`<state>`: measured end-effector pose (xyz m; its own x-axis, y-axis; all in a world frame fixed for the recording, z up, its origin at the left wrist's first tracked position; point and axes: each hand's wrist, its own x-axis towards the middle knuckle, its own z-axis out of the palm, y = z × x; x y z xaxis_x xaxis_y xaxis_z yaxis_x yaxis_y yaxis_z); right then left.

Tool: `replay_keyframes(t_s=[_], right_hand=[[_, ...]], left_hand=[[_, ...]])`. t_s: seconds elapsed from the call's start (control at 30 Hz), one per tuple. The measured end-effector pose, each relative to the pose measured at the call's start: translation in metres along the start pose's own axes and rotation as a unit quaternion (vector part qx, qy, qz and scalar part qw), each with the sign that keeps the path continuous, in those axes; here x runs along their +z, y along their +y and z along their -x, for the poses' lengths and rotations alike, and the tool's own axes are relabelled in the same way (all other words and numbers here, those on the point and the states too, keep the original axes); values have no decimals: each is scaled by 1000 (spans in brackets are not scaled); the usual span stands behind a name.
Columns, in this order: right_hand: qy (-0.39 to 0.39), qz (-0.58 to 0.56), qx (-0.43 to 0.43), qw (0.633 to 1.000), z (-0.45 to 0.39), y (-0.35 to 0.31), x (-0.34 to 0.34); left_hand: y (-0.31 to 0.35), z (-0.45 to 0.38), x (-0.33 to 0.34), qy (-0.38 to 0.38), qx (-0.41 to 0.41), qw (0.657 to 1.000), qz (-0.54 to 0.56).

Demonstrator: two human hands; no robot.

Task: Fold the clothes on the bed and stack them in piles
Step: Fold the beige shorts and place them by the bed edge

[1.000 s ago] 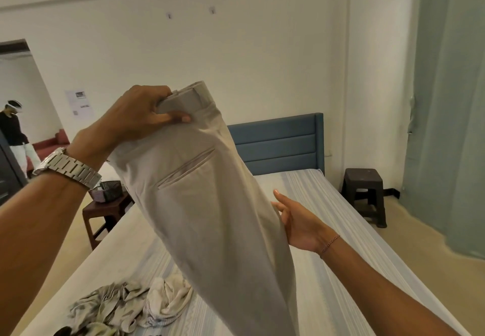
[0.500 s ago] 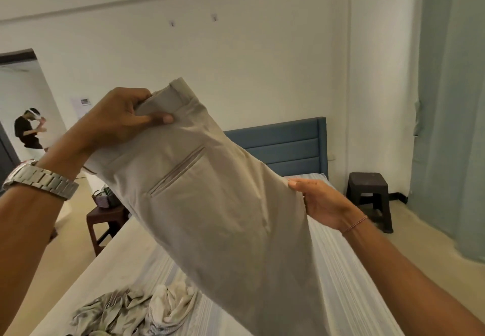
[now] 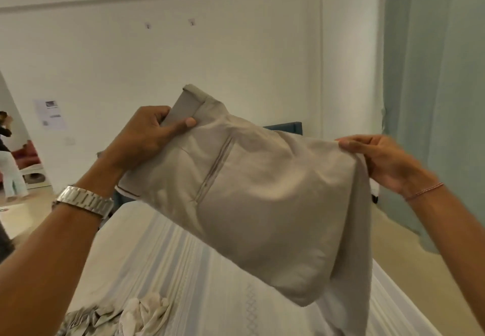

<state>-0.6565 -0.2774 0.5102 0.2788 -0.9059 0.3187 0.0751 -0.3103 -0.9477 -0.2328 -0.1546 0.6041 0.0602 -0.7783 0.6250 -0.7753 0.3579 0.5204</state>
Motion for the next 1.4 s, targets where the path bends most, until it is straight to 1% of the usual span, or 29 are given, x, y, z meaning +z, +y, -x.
replay_keyframes(t_s=[0.1,0.2,0.3,0.4,0.47,0.5,0.53,0.6,0.63,0.7,0.73,0.77,0.87,0.93,1.0,1.17,1.4], right_hand=[[31,43,-39,998,10,-36,-44],[44,114,-56,991,7,-75,-63],[23,209,-32,977,-17,-85,-49],[-27,344,20,938,-53,-46,-4],[-107,412,66,903,-70,17,44],[-164,423,104,885,-75,69,72],[-211,424,141,869,-73,127,99],[-294,394,206,846,-42,260,146],[-307,366,240,845,-13,333,168],[-268,336,295,853,48,448,201],[-244,327,319,856,76,494,219],[-237,321,326,857,100,531,236],[-214,309,302,876,143,610,275],[-183,304,283,891,147,631,285],[-170,313,259,898,144,644,291],[-149,332,248,898,139,664,301],[-138,348,197,906,152,684,305]], left_hand=[[24,0,34,-2,-1,999,35],[30,7,57,-9,-24,997,75],[13,23,61,-18,-93,990,109],[-40,63,63,-46,-180,979,87],[-96,112,74,-78,-268,959,57],[-131,150,84,-97,-325,940,41],[-168,191,97,-125,-377,917,20],[-236,283,130,-185,-482,857,13],[-264,336,147,-205,-532,821,10],[-309,425,178,-197,-607,769,28],[-332,467,195,-192,-631,751,31],[-349,498,210,-176,-646,742,26],[-406,560,239,-123,-656,744,29],[-428,569,246,-110,-641,759,31],[-444,571,252,-109,-635,764,35],[-471,579,265,-106,-630,769,21],[-478,589,272,-99,-601,793,-27]])
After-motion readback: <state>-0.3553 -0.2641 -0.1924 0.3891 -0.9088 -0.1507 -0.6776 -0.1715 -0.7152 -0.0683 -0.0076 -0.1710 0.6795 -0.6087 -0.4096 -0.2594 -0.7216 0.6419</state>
